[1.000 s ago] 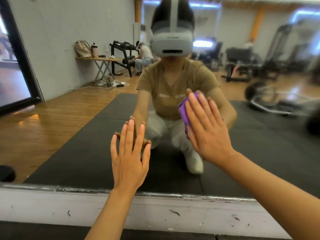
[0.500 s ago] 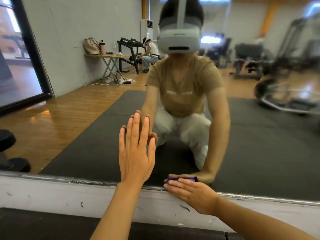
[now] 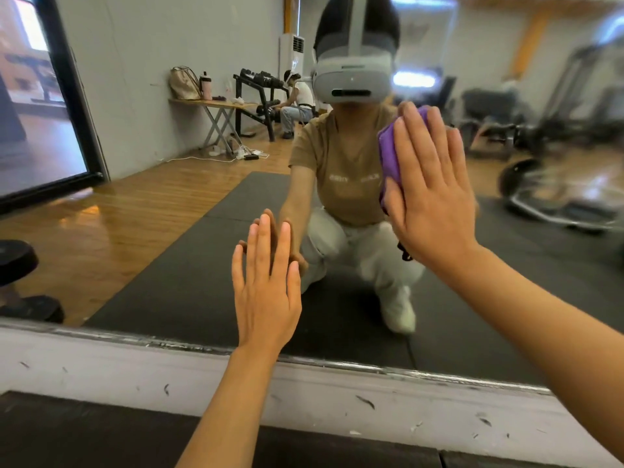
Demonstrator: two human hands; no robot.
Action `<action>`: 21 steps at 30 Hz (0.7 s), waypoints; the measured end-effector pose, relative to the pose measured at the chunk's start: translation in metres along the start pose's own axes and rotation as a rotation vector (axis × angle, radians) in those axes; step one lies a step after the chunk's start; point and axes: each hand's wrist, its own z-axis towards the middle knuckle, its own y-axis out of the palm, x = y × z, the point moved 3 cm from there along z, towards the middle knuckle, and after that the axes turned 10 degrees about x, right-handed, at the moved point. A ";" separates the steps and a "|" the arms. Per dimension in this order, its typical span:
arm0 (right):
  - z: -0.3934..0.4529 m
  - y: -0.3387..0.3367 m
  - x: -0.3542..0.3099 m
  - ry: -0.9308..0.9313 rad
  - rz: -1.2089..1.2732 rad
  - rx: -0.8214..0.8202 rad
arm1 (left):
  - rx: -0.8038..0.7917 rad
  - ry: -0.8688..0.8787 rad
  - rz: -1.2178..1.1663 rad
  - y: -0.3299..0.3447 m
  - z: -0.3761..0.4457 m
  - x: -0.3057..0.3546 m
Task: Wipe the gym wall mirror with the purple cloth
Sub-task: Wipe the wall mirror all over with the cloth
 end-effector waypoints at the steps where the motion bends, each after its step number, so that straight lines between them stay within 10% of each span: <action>1: 0.000 0.001 -0.004 0.051 0.011 0.010 | 0.001 -0.009 0.011 0.000 0.000 -0.003; 5: -0.054 0.013 -0.042 -0.055 0.102 -0.083 | -0.007 0.010 0.014 0.002 0.001 -0.009; 12: -0.239 0.024 -0.093 -0.773 0.096 -0.725 | -0.011 0.006 -0.029 0.000 0.001 -0.009; 21: -0.162 0.026 -0.082 -0.616 0.069 -0.446 | -0.004 0.040 -0.043 -0.004 0.000 -0.020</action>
